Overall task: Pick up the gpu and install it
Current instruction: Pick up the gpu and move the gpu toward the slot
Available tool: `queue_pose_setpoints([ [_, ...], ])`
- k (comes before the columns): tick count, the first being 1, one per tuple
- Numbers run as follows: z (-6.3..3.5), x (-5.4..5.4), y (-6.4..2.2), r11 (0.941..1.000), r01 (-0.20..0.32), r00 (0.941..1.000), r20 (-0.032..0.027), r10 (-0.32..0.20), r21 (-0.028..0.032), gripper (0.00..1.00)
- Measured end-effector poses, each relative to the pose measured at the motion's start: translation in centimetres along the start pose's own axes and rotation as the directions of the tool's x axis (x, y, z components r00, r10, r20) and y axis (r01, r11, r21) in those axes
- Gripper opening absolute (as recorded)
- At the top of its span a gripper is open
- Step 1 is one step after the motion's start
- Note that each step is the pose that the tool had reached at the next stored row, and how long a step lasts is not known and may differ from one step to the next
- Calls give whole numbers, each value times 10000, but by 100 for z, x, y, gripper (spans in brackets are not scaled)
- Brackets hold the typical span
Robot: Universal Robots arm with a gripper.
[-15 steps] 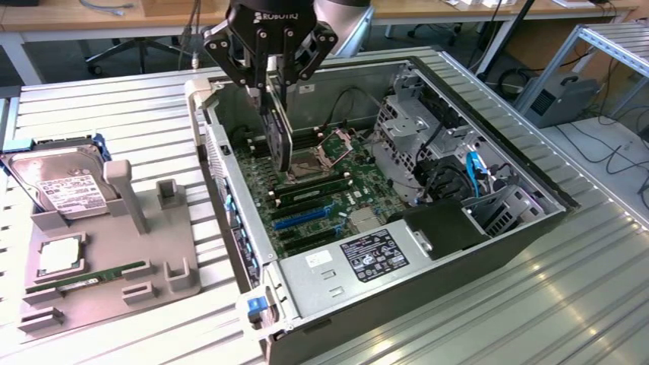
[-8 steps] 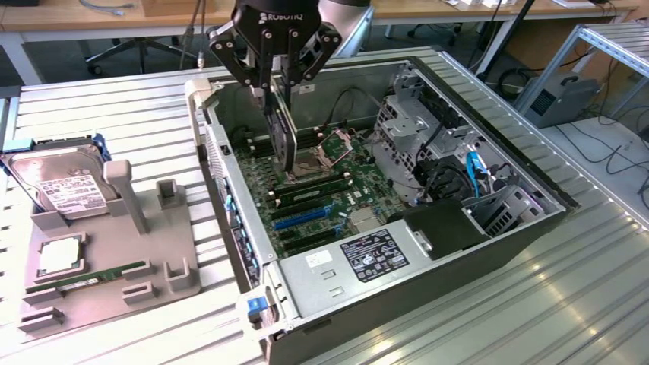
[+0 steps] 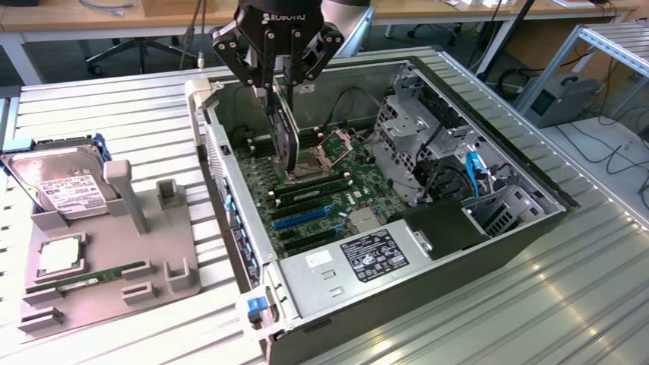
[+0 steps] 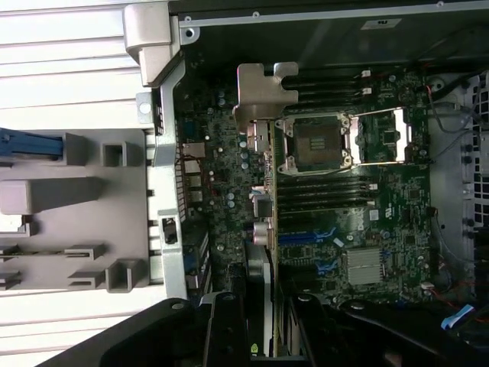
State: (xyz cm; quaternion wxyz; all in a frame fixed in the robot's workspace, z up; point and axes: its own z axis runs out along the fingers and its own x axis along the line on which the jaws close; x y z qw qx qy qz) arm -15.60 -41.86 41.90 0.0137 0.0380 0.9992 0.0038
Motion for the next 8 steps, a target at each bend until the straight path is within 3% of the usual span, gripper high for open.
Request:
queue_pose_setpoints([
  [8,8,-41,3,10000,1,10000,0,-1,4,27],
])
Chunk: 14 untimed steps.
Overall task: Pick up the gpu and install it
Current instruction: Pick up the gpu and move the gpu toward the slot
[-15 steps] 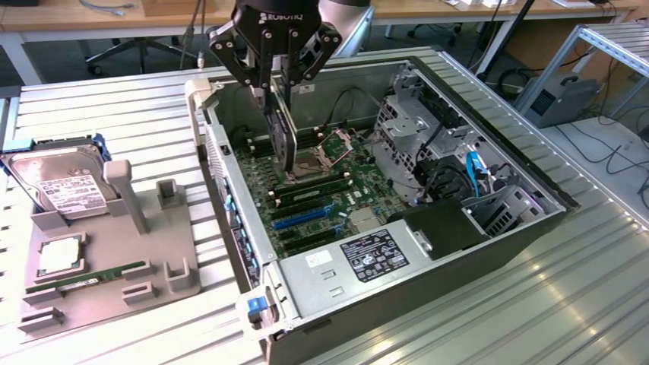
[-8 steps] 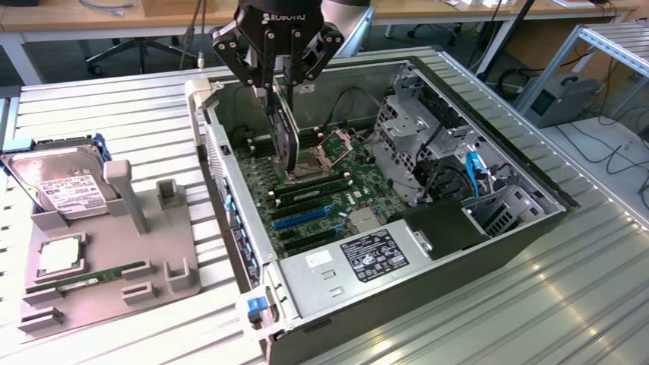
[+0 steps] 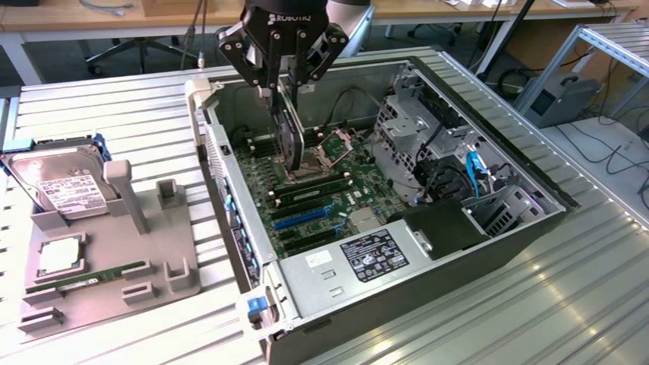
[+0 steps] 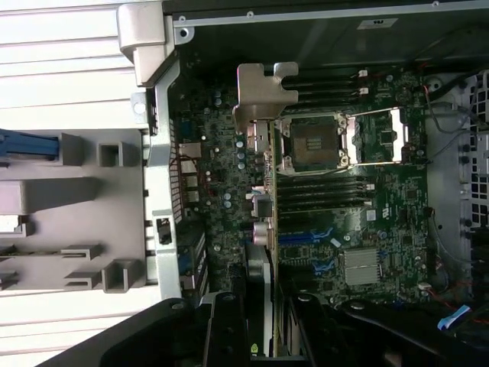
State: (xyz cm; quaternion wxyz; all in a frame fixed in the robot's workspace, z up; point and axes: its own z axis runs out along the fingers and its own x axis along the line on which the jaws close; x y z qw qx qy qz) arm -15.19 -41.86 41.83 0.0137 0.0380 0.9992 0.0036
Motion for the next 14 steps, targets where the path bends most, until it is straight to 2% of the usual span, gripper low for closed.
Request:
queue_pose_setpoints([
  [14,15,-72,6,10000,0,10000,1,0,8,27],
])
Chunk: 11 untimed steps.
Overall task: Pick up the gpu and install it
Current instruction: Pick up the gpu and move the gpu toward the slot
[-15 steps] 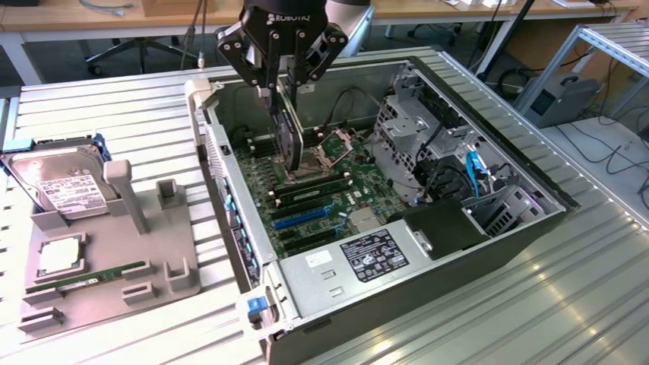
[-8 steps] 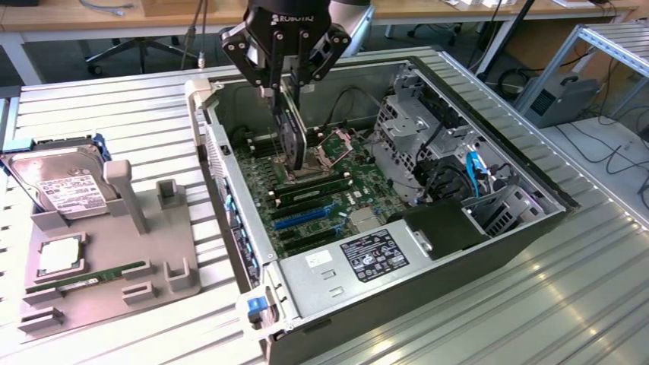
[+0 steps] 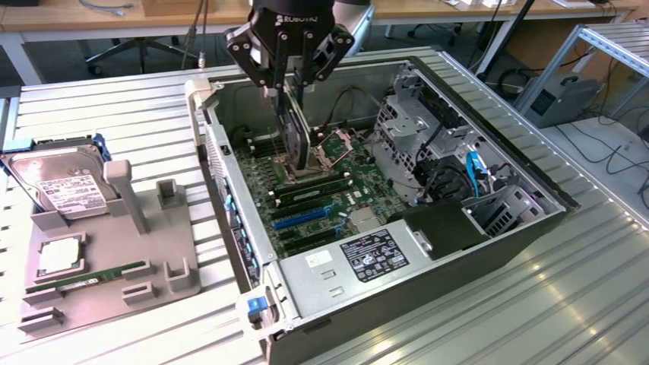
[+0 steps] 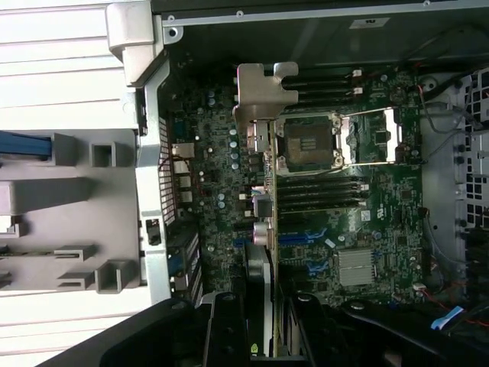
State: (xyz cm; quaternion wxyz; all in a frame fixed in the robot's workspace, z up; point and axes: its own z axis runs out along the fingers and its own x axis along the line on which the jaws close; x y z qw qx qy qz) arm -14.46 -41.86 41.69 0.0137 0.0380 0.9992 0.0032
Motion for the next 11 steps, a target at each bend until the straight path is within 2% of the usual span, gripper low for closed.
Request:
queue_pose_setpoints([
  [11,14,-68,5,10000,0,10000,1,0,9,27],
])
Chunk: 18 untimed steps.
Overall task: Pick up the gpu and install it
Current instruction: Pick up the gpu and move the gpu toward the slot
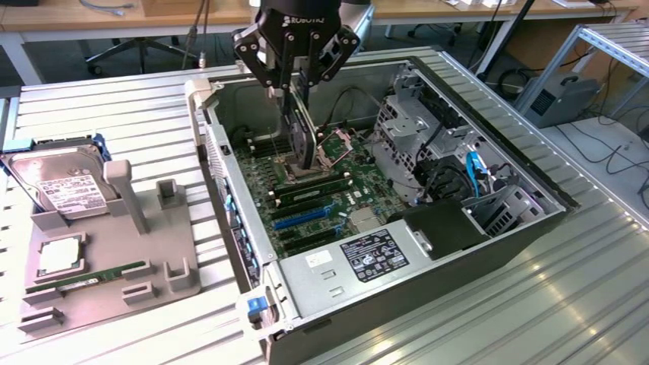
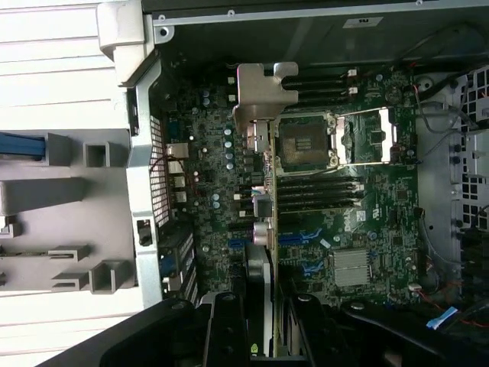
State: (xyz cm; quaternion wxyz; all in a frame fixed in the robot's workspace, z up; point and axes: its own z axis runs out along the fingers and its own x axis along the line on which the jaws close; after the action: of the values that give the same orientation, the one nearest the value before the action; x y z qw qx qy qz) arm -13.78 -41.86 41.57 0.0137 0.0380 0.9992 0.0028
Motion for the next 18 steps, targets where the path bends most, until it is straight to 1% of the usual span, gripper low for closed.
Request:
queue_pose_setpoints([
  [6,13,-63,5,10000,1,10000,0,-1,10,27],
  [18,28,-136,10,10000,1,10000,2,-1,24,27],
])
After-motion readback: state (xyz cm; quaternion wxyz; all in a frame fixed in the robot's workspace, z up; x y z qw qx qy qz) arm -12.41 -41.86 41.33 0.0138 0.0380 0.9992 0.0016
